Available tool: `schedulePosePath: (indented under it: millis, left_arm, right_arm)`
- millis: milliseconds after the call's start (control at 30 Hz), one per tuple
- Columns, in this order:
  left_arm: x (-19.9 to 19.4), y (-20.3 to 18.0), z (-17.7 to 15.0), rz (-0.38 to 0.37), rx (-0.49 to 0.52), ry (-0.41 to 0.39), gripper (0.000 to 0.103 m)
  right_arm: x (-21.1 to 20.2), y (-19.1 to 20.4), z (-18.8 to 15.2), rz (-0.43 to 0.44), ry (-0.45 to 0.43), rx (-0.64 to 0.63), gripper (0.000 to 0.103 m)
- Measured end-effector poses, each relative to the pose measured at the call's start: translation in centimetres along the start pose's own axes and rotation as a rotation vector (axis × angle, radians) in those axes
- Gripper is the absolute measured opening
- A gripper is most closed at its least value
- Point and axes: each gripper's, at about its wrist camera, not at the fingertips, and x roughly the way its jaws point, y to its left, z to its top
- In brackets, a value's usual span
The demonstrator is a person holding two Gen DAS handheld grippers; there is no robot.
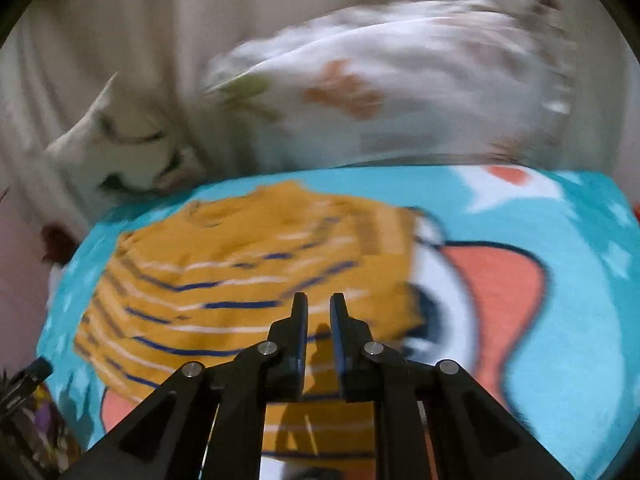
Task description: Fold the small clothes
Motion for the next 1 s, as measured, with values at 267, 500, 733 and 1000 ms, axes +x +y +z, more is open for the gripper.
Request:
schedulePosePath:
  millis: [267,500,733,1000]
  left_arm:
    - [1.1,-1.9,-1.0,0.093,0.082,0.011,0.073]
    - [1.5,-2.9,-1.4,0.124,0.128,0.01,0.074]
    - [1.4,-3.5,-1.8,0.138,0.149,0.009,0.075]
    - [1.3,-3.5,-2.0,0.141,0.145,0.019,0.076]
  right_arm:
    - [4.5,-0.4,-1.1,-0.155,0.063,-0.079,0.006]
    - [0.5,0.0,-0.5,-0.175,-0.016,-0.069,0.019]
    - [1.4,3.3,-1.2,-0.126,0.001,-0.127,0.029]
    - [3.7,4.7,-3.7,-0.211,0.053,-0.185,0.044]
